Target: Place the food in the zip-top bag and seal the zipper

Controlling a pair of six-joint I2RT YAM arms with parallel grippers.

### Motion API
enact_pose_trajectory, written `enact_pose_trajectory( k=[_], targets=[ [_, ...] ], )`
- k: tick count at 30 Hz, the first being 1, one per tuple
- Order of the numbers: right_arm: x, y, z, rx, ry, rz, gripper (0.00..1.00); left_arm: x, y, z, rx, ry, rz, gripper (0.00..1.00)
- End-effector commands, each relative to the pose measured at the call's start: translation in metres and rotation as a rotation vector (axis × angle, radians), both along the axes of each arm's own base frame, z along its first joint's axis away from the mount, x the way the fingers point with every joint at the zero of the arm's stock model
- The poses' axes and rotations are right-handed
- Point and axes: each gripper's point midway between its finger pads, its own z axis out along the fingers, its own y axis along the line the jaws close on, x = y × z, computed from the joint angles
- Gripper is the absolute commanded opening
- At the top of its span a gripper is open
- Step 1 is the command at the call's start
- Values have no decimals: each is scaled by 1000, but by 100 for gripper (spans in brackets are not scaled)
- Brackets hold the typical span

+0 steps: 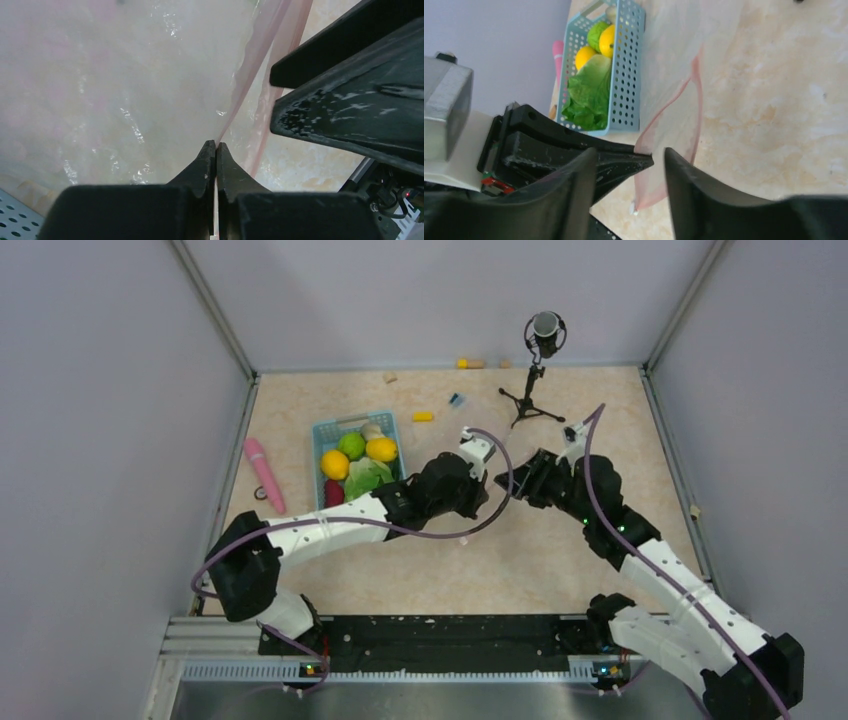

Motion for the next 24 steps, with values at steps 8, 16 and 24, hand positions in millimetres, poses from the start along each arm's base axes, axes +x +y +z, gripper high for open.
enact_pose_trajectory(
  k=[8,16,24],
  targets=[
    [9,-53,75,-256,-292,-161,88,23,7,107,-212,-125,164,0],
    [17,-39,84,-241,-311,-113,85,24,0,139,-245,-145,141,0],
    [40,-32,68,-289,-242,-128,72,17,-10,150,-265,-134,78,0]
  ],
)
